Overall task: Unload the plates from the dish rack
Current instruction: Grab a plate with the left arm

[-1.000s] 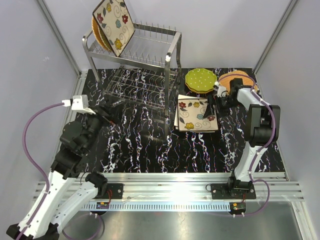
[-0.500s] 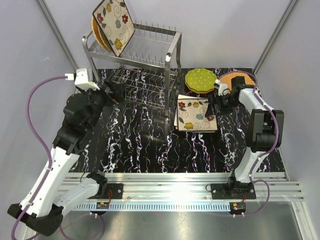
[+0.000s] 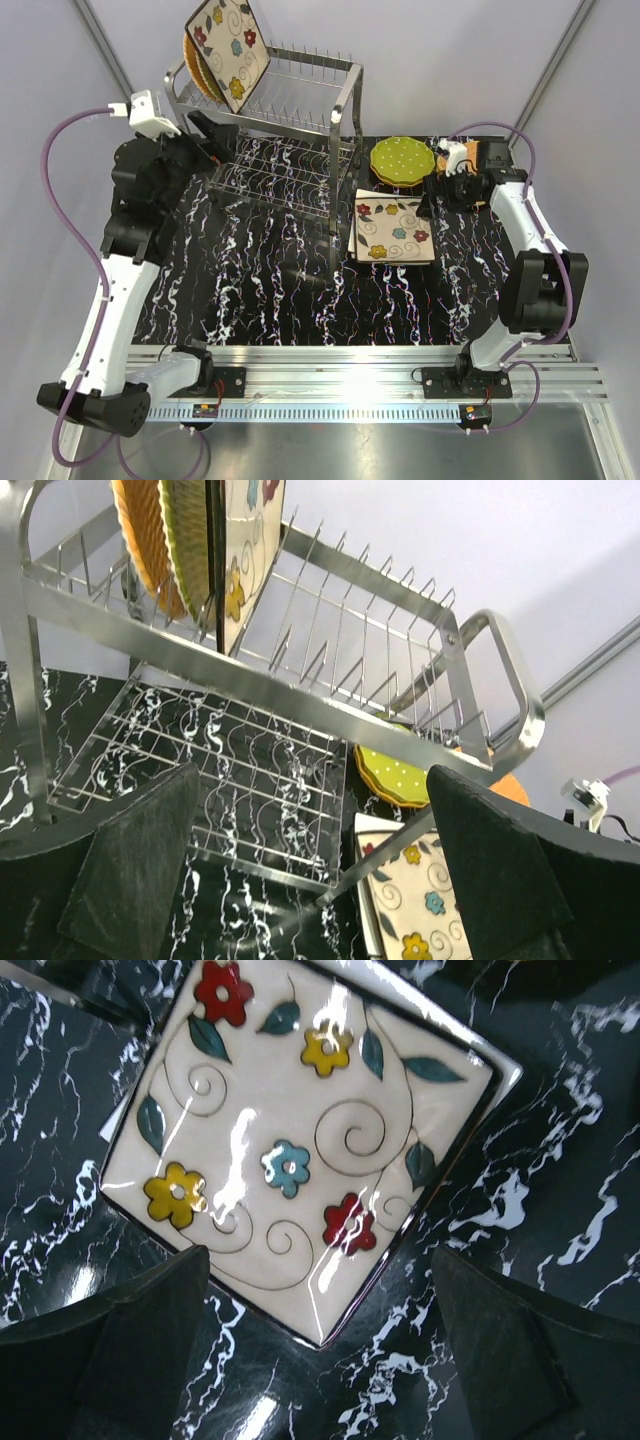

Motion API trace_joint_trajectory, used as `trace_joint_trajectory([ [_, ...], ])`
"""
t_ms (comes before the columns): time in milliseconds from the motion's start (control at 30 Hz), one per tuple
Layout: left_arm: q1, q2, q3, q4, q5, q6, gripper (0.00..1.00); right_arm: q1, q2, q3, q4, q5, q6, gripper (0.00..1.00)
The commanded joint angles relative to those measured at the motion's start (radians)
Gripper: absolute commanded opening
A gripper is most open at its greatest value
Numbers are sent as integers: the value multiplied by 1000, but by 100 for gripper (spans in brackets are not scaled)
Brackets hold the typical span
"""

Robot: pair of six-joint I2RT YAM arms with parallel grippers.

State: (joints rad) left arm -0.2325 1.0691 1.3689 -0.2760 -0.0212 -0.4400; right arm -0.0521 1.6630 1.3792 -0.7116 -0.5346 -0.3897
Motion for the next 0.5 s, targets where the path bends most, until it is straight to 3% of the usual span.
trace_joint_trajectory([
  [0, 36, 38, 82, 64, 93, -46, 99, 9, -94, -23, 86, -62, -14, 100],
  [267, 94, 160, 214, 69, 152, -111, 98, 9, -163, -89, 153, -235, 23, 100],
  [467, 133, 290, 356, 60, 165, -163, 93, 9, -187, -92, 141, -275, 41, 100],
])
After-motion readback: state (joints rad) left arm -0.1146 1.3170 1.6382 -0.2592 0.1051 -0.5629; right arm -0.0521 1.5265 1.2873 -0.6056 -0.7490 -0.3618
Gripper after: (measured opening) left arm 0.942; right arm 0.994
